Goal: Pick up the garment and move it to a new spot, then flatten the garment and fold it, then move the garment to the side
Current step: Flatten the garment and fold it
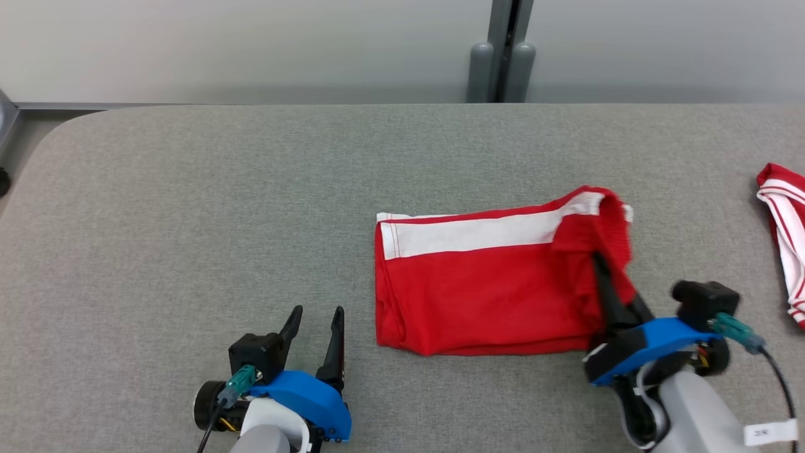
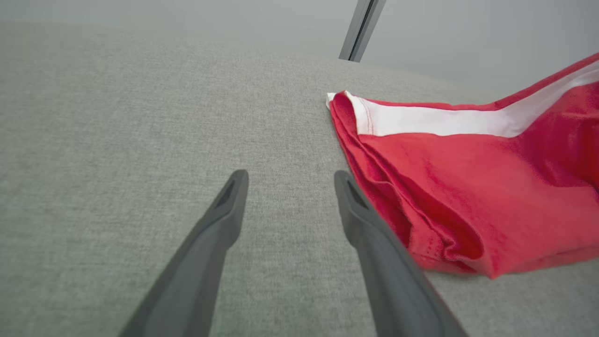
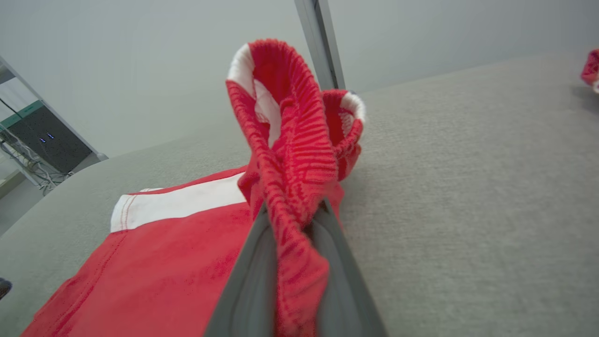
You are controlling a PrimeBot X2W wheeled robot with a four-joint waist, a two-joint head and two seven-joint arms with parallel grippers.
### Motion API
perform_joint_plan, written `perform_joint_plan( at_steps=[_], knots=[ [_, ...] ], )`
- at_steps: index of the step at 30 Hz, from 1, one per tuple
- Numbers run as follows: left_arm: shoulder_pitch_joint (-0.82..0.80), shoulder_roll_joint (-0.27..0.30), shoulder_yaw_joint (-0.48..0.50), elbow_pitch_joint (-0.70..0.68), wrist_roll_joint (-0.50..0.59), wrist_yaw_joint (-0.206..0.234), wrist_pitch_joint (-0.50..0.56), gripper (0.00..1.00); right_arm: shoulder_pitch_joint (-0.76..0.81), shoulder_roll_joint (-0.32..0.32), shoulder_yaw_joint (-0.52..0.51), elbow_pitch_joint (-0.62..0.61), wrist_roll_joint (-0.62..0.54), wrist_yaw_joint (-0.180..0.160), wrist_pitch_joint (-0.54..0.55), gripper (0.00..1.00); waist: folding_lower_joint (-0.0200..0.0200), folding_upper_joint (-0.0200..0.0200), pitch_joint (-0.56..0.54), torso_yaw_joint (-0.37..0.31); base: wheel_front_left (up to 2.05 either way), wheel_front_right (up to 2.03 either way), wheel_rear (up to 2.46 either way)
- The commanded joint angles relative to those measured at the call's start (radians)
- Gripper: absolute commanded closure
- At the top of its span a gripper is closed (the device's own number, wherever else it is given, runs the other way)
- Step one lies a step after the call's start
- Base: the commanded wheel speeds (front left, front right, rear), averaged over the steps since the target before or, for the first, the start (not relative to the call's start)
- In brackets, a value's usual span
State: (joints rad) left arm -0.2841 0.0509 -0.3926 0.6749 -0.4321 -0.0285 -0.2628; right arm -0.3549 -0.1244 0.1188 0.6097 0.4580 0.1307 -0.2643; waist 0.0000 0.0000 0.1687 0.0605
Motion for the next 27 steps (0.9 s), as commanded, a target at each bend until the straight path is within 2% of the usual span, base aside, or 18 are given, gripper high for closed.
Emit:
perform_joint_plan(
  at_steps=[1, 6, 14, 15, 16, 17, 18, 22, 25, 27],
  knots=[
    [0.016, 0.000, -0.009, 0.002, -0.010, -0.003, -0.002, 0.00, -0.019, 0.007, 0.039, -0.013, 0.015, 0.000, 0.001, 1.00, 0.0000, 0.0000, -0.005, 0.008, 0.00, 0.00, 0.00],
    [0.015, 0.000, -0.040, -0.001, -0.036, 0.006, -0.002, 0.00, -0.076, 0.023, 0.179, -0.020, 0.035, 0.000, 0.008, 1.00, 0.0000, 0.0000, -0.010, 0.053, 0.00, 0.00, 0.00],
    [0.021, 0.000, -0.077, -0.007, -0.061, 0.019, -0.002, 0.00, -0.170, 0.048, 0.267, 0.117, -0.066, 0.000, 0.027, 1.00, 0.0000, 0.0000, 0.004, 0.174, 0.00, 0.00, 0.00],
    [0.024, 0.000, -0.078, -0.006, -0.063, 0.020, -0.002, 0.00, -0.177, 0.052, 0.276, 0.137, -0.079, 0.000, 0.027, 0.90, 0.0000, 0.0000, 0.005, 0.186, 0.00, 0.00, 0.00],
    [0.028, 0.000, -0.078, -0.004, -0.064, 0.021, -0.002, 0.00, -0.183, 0.056, 0.288, 0.154, -0.092, 0.000, 0.026, 0.61, 0.0000, 0.0000, 0.005, 0.194, 0.00, 0.00, 0.00],
    [0.032, 0.000, -0.076, -0.003, -0.065, 0.023, -0.002, 0.00, -0.186, 0.061, 0.303, 0.166, -0.095, 0.000, 0.023, 0.11, 0.0000, 0.0000, 0.005, 0.200, 0.00, 0.00, 0.00],
    [0.035, 0.000, -0.073, -0.001, -0.062, 0.024, -0.002, 0.00, -0.185, 0.064, 0.316, 0.174, -0.093, 0.000, 0.021, 0.00, 0.0000, 0.0000, 0.004, 0.203, 0.00, 0.00, 0.00],
    [0.041, -0.001, -0.047, 0.002, -0.048, 0.028, -0.002, 0.00, -0.173, 0.070, 0.376, 0.173, -0.072, 0.000, 0.010, 0.00, 0.0000, 0.0000, -0.004, 0.188, 0.00, 0.00, 0.00],
    [0.042, -0.001, -0.024, -0.008, -0.033, 0.031, -0.002, 0.00, -0.159, 0.071, 0.424, 0.128, -0.056, 0.000, 0.002, 0.00, 0.0000, 0.0000, -0.014, 0.156, 0.00, 0.00, 0.00],
    [0.036, 0.000, -0.013, -0.021, -0.018, 0.031, -0.002, 0.00, -0.149, 0.070, 0.420, 0.094, -0.056, 0.000, -0.001, 0.00, 0.0000, 0.0000, -0.020, 0.131, 0.00, 0.00, 0.00]
  ],
)
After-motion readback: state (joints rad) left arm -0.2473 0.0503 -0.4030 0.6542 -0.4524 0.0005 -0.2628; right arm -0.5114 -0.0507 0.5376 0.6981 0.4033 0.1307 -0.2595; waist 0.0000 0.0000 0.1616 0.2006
